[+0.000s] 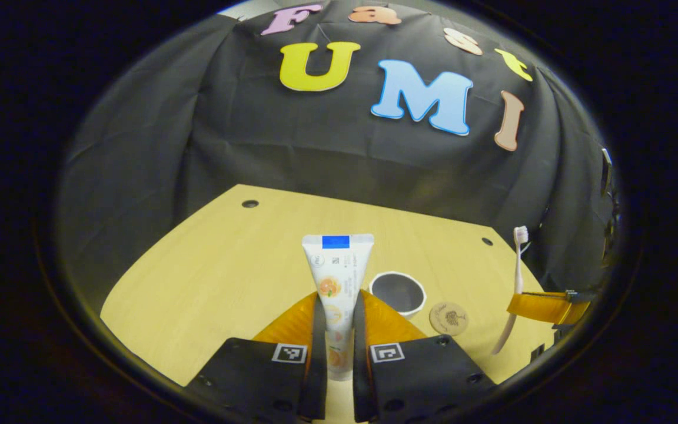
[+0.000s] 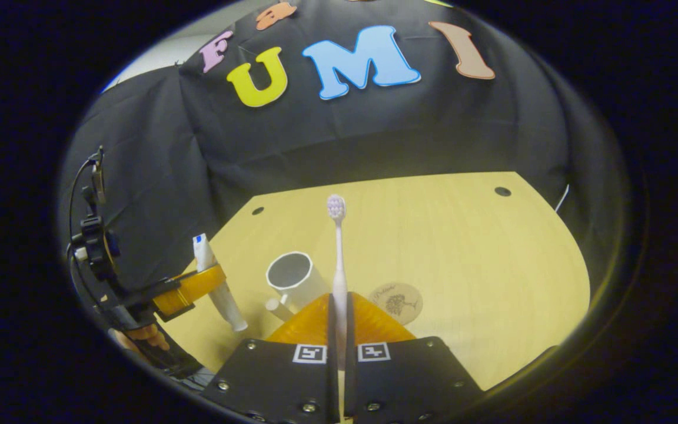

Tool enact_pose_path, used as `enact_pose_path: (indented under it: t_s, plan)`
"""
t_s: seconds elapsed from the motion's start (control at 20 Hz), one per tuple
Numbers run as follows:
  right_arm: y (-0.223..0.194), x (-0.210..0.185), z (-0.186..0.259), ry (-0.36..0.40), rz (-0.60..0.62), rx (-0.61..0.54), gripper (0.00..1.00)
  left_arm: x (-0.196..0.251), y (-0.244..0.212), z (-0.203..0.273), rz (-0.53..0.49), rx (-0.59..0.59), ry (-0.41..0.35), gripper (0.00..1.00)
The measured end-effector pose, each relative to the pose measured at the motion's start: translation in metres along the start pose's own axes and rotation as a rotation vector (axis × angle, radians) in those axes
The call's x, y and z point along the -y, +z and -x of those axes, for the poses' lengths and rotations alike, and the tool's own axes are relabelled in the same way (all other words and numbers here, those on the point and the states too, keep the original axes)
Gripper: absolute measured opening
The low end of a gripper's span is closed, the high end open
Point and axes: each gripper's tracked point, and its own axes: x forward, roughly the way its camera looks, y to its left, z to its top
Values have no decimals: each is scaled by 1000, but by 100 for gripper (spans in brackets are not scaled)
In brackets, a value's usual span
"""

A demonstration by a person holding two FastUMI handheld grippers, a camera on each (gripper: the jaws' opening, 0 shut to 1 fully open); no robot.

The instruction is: Put the toothbrush and toothpaste on the desktop into the cup, then pick up the cup and place it on the coaster on the desktop.

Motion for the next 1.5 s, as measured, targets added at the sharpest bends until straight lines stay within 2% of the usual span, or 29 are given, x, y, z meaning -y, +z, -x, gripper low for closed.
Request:
enact_pose_path:
  t_s: [0.25, 0.3, 0.35, 0.5, 0.75, 1.05, 1.2, 1.5]
  plan:
    - [19, -10, -2, 27, 8, 60, 5, 8, 54, -7, 8, 170, -33, 24]
    - [23, -11, -2, 31, 3, 66, 8, 13, 63, -10, 12, 202, -47, 25]
    - [25, -12, -3, 35, -2, 71, 5, 18, 73, -13, 13, 229, -60, 25]
    - [34, -9, -5, 31, -18, 81, 5, 34, 90, -24, 8, 274, -102, 24]
    - [48, -2, -7, 6, -51, 120, 5, 71, 96, -51, -22, 286, -186, 24]
    - [44, -6, -9, -18, -47, 121, 5, 97, 84, -96, -92, 278, -245, 24]
    - [45, -11, -10, -22, -58, 125, 5, 102, 83, -96, -148, 302, -261, 25]
    - [44, -9, -5, -46, -61, 119, 5, 105, 82, -91, -134, 306, -278, 24]
